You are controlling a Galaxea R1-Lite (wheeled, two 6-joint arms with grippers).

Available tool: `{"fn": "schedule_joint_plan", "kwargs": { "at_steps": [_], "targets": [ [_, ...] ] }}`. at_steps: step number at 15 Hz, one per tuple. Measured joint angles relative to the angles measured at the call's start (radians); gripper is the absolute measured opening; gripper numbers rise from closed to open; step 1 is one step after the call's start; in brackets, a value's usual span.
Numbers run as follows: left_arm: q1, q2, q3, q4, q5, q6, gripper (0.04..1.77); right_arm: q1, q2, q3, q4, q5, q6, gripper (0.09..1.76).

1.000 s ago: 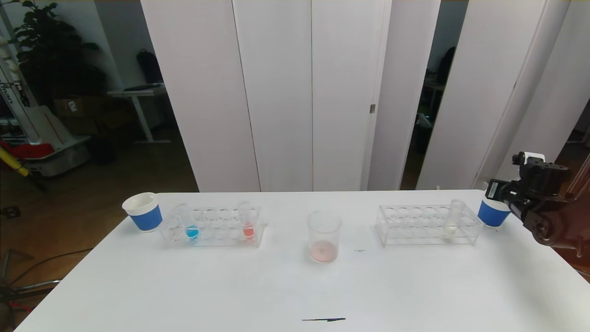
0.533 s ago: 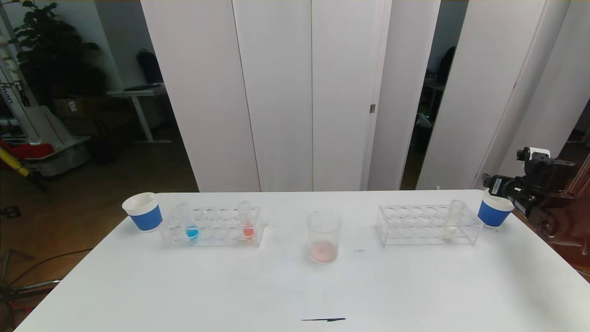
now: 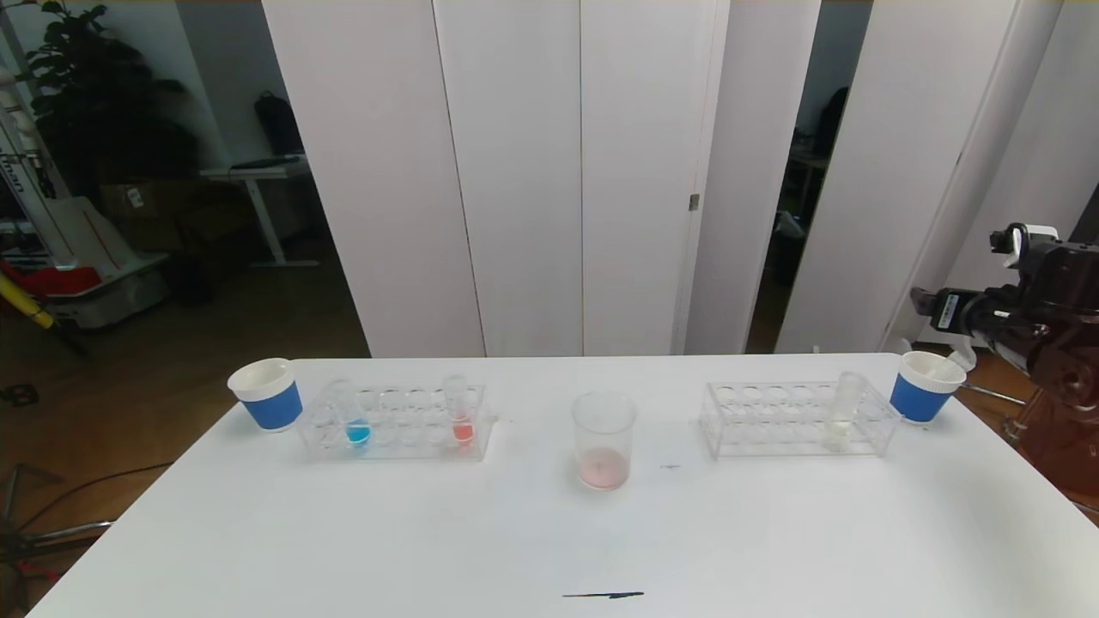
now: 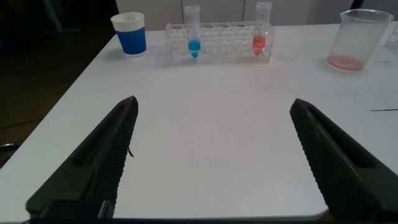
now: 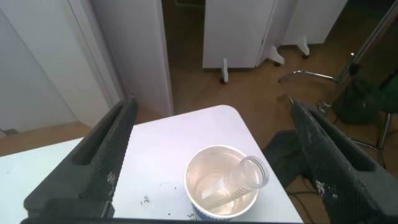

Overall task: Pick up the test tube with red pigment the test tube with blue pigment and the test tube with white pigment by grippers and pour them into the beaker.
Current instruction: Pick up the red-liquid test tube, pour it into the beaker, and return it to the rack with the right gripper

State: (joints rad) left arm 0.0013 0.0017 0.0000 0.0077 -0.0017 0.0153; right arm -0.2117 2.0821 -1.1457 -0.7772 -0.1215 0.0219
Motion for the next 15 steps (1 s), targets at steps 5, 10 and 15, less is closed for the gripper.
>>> {"fn": "schedule_joint_plan", "kwargs": {
  "at_steps": [5,10,15],
  "targets": [
    [0.000,0.000,0.000,0.000,0.000,0.000,1.75,0.024,-0.277,0.096,0.133,0.071,-0.037,1.75],
    [0.000,0.000,0.000,0.000,0.000,0.000,1.75,0.064,-0.679,0.256,0.197,0.134,-0.097,1.75],
    [0.000,0.000,0.000,0.000,0.000,0.000,1.75,0.090,-1.195,0.451,0.374,0.174,-0.125,1.75]
  ]
}}
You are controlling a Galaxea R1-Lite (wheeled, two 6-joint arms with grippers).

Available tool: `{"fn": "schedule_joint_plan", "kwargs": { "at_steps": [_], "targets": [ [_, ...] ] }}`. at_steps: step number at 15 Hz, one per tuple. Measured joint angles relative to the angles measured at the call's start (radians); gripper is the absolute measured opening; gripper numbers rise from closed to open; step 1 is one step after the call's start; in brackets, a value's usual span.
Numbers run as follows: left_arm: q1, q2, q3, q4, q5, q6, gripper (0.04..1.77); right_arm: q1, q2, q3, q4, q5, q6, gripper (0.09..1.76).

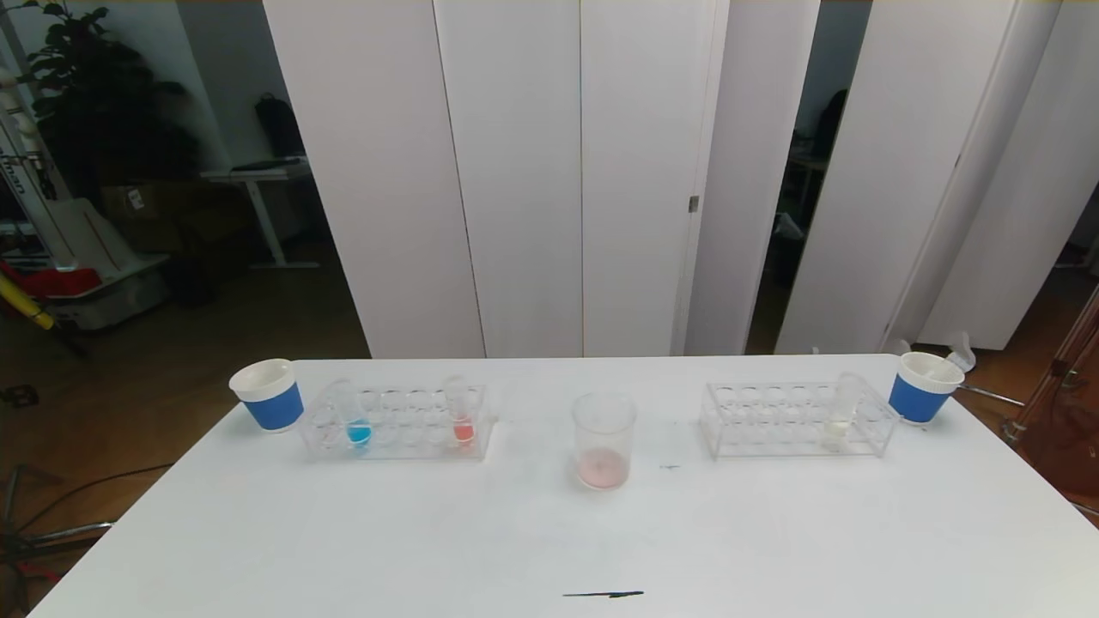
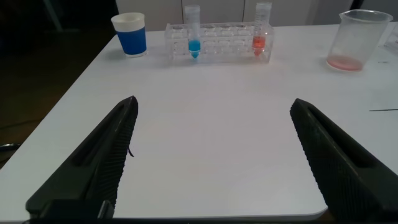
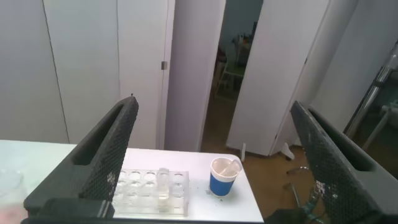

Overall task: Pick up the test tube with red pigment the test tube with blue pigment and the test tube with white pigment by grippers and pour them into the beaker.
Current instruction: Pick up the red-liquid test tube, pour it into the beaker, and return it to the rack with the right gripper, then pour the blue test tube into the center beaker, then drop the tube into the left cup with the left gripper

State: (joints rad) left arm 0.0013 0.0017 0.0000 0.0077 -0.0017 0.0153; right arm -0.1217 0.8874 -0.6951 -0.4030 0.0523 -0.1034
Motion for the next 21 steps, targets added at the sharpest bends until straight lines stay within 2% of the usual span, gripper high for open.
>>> {"fn": "schedule_joint_plan", "kwargs": {
  "at_steps": [6,9,14,21],
  "targets": [
    [0.000,0.000,0.000,0.000,0.000,0.000,1.75,0.090,-0.590,0.198,0.416,0.006,-0.003,1.75],
    [0.000,0.000,0.000,0.000,0.000,0.000,1.75,0.114,-0.784,0.392,0.501,-0.003,0.005,1.75],
    [0.000,0.000,0.000,0.000,0.000,0.000,1.75,0.122,-0.880,0.633,0.503,-0.031,0.058,1.75],
    [0.000,0.000,0.000,0.000,0.000,0.000,1.75,0.120,-0.889,0.676,0.439,-0.033,0.067,1.75]
  ]
}}
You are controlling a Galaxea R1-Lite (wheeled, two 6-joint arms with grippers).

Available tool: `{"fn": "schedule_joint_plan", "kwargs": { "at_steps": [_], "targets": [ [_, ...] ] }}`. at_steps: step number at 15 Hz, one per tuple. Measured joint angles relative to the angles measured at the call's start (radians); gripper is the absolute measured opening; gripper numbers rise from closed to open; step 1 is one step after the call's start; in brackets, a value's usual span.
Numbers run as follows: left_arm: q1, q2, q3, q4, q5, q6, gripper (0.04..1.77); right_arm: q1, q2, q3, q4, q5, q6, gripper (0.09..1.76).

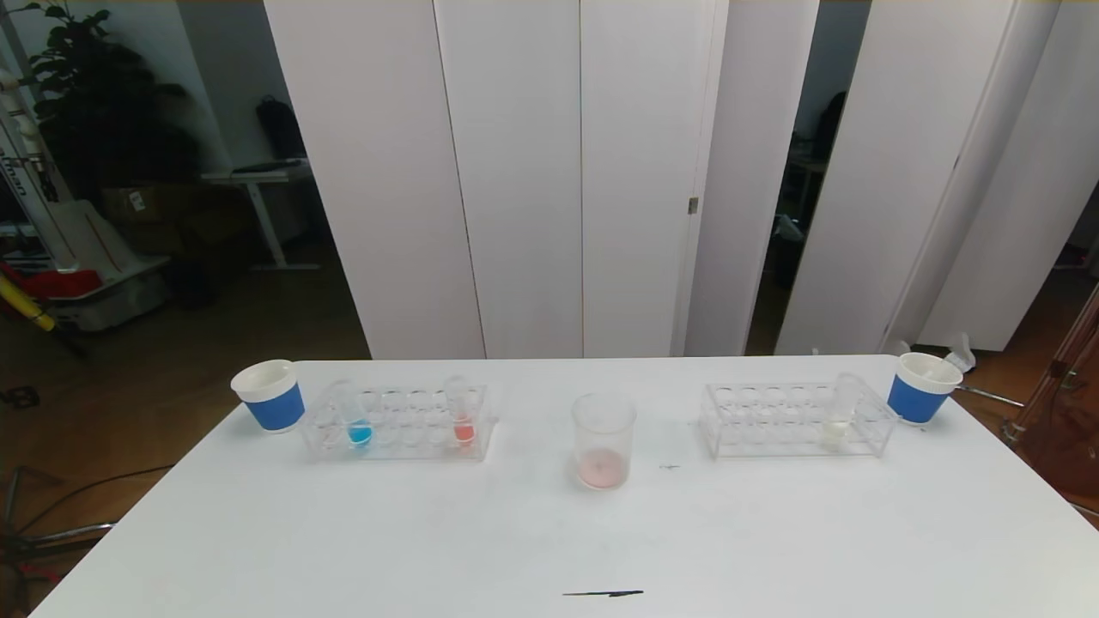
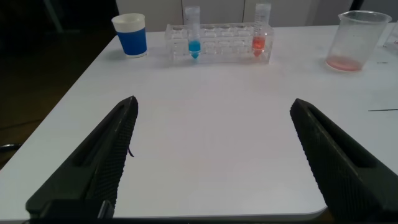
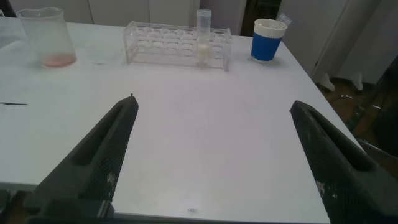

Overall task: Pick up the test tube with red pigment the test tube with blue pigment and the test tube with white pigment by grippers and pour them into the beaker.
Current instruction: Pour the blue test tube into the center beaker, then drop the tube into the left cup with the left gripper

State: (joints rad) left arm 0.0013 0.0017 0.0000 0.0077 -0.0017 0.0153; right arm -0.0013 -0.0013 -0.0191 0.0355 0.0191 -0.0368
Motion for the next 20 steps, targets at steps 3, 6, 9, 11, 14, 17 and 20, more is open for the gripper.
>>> {"fn": "schedule_joint_plan", "kwargs": {
  "at_steps": [3,6,9,11,14,17,20],
  "targets": [
    [0.000,0.000,0.000,0.000,0.000,0.001,1.75,0.000,0.000,0.004,-0.002,0.001,0.000,1.75],
    [0.000,0.000,0.000,0.000,0.000,-0.001,1.75,0.000,0.000,0.005,-0.002,0.001,0.000,1.75],
    [0.000,0.000,-0.001,0.002,0.001,0.000,1.75,0.000,0.000,0.006,-0.002,0.001,0.000,1.75],
    [0.000,0.000,-0.001,-0.006,0.002,-0.008,1.75,0.000,0.000,0.006,-0.002,0.001,0.000,1.75],
    [0.000,0.000,-0.039,-0.019,0.016,0.009,1.75,0.000,0.000,0.005,-0.003,0.001,0.000,1.75],
    [-0.001,0.022,-0.203,0.045,0.030,0.011,1.75,0.000,0.000,0.005,-0.003,0.001,0.000,1.75],
    [-0.003,0.141,-0.385,0.093,0.046,0.012,1.75,0.000,0.000,0.005,-0.003,0.001,0.000,1.75]
  ]
}}
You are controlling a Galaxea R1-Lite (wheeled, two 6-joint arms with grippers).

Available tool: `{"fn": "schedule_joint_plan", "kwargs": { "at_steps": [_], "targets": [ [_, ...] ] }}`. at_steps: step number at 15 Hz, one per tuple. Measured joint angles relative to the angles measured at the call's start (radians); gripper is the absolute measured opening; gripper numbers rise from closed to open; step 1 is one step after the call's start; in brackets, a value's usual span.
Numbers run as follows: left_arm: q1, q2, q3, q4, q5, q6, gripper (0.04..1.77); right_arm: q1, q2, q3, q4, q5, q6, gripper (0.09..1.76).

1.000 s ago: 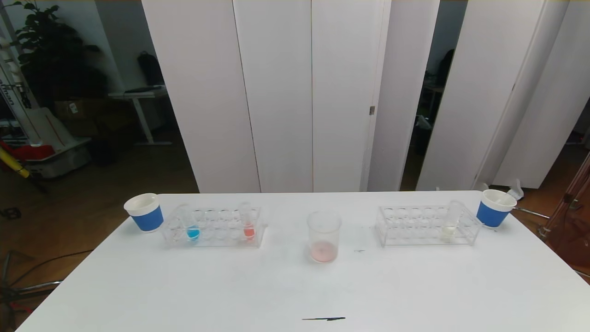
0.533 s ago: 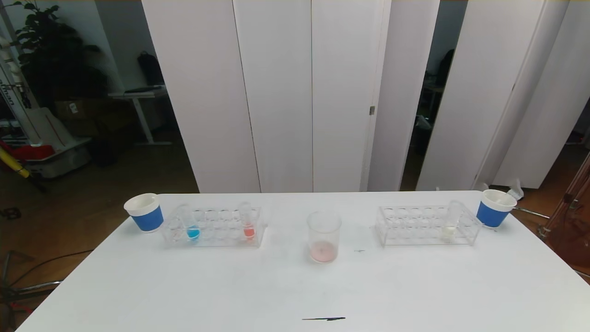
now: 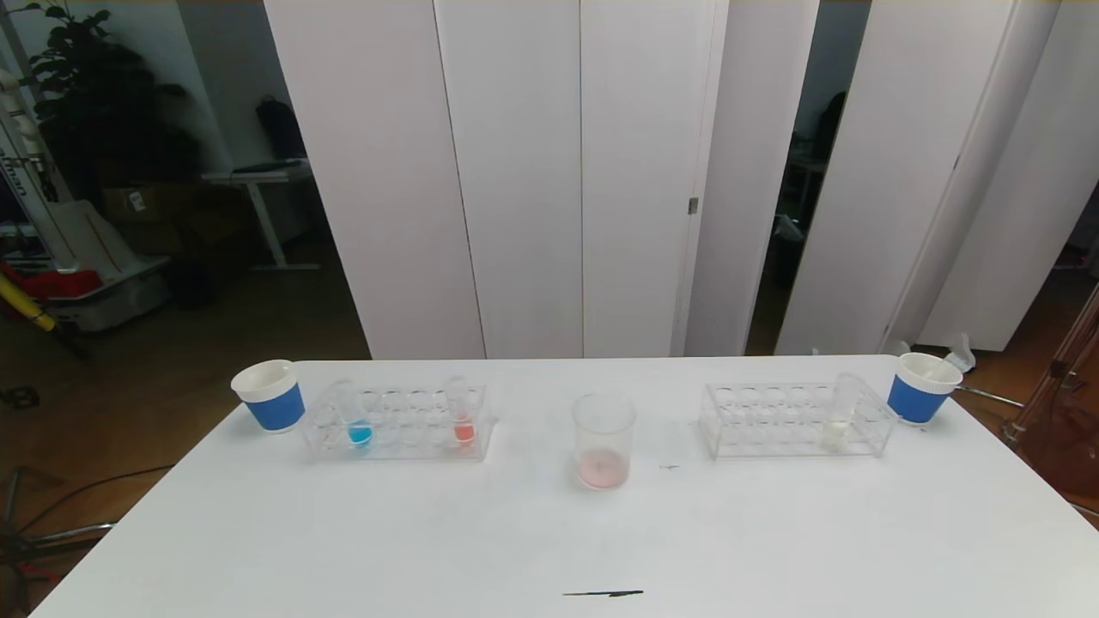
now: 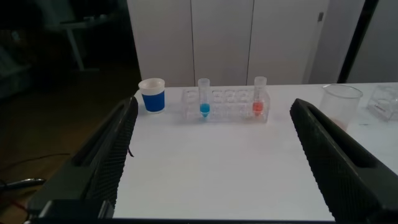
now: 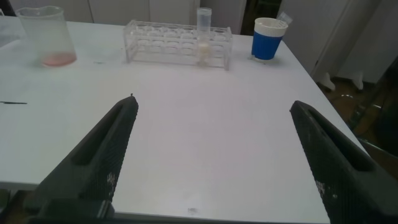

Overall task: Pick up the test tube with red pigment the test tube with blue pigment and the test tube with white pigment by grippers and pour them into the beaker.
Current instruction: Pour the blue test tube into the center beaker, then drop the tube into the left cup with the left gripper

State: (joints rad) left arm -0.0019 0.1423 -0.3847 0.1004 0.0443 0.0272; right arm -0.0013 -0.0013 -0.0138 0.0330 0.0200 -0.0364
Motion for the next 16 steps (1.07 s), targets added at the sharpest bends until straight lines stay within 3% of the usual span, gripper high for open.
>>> {"fn": "schedule_joint_plan", "kwargs": {
  "at_steps": [8,10,12,16],
  "targets": [
    [0.002,0.562,-0.304,-0.141,0.070,0.006,1.75,0.000,0.000,0.000,0.000,0.000,0.000,1.75],
    [0.031,0.703,-0.345,-0.183,0.070,0.008,1.75,0.000,0.000,0.000,0.000,0.000,0.000,1.75],
    [0.087,0.841,-0.353,-0.283,0.069,0.000,1.75,0.000,0.000,0.000,0.000,0.001,0.000,1.75],
    [0.177,1.077,-0.262,-0.533,0.066,-0.010,1.75,0.000,0.000,0.000,-0.001,0.000,0.000,1.75]
  ]
}}
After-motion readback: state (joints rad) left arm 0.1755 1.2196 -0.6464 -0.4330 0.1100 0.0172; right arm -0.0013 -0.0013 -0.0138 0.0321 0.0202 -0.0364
